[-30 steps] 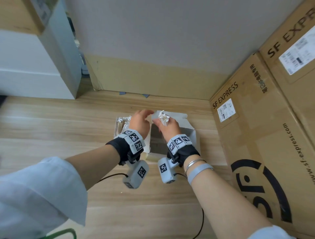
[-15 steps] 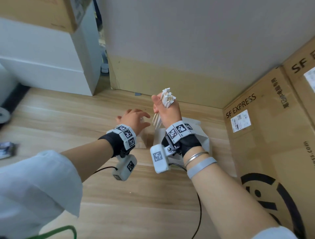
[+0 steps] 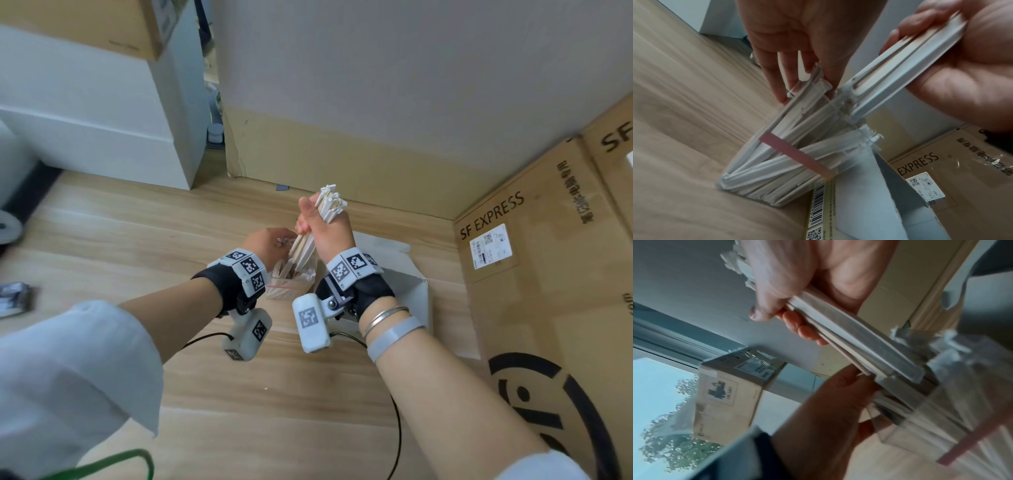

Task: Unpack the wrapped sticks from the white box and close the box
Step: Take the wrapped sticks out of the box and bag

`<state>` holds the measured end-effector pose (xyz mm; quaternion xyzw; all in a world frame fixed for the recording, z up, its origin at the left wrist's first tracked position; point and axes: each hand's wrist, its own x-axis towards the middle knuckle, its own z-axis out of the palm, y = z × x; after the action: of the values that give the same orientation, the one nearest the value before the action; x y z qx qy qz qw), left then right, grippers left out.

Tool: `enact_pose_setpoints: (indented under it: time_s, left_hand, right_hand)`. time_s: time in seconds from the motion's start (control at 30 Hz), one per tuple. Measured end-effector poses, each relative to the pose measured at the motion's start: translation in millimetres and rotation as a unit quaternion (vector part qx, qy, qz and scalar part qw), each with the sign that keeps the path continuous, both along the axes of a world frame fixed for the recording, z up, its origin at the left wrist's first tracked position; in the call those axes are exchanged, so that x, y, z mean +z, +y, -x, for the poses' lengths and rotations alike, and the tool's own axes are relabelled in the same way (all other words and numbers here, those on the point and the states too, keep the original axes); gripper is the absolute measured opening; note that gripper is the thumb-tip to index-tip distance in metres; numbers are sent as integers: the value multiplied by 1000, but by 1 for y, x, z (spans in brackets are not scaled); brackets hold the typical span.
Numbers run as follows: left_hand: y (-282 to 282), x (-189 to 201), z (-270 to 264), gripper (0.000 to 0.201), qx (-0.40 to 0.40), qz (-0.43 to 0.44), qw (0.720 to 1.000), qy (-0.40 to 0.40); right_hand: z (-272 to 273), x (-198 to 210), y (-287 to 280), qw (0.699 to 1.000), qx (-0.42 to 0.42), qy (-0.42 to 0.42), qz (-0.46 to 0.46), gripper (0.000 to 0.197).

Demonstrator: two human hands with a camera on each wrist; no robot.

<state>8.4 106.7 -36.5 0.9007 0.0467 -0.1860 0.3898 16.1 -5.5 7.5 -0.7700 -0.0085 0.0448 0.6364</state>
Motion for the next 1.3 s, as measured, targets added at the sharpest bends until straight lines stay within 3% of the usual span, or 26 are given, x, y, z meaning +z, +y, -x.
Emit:
enact_pose_setpoints:
  time_s: [0.17,0.27,0.4,0.47,0.57,0.63,0.7,0.77,0.83,0.97,1.07,1.17,1.3]
  left_hand:
    - [4,-1,1,33,6,18,1000,12]
    - [4,-5,-1,33,-4,20,1000,11]
    - [6,-11,-2,32,1,75,997,19]
    - [8,-13,-1,32,4,82,996,21]
    - [8,-13,-1,33,1,67,998,16]
    - [6,-14,-1,34,0,61,998,15]
    - [4,-15,-2,32,9,68,998,16]
    - [4,-17,-4,31,19,85,996,17]
    - [5,-20,-5,31,27,95,995,17]
    - [4,-22,-6,34,28,100,994,20]
    - [2,-21,-7,37,37,96,995,15]
    - [0,-19,-5,38,33,81,996,22]
    - [-5,-10,-4,36,34,43,998,-12]
  right_hand:
    - [3,-25,-3,989,-13,99,107,15]
    - [5,-41,-6,969,-39,175,170,53]
    - [9,-40,-13,948,29,218,229,83]
    - [8,-35,-16,946,52,165,274,70]
    - [7,-25,-18,954,60,9,292,24]
    - [7,-23,-17,951,71,-39,297,16]
    - [8,-28,-13,922,138,-36,359,19]
    - [13,-40,-8,857,211,-44,468,24]
    - [17,-48,-7,803,232,-68,544,27]
    - [16,-51,-10,747,269,-74,604,41]
    - [15,-49,-9,726,286,-74,621,49]
    - [15,-45,-12,748,280,-66,598,45]
    - [15,-35,-35,866,150,-72,472,37]
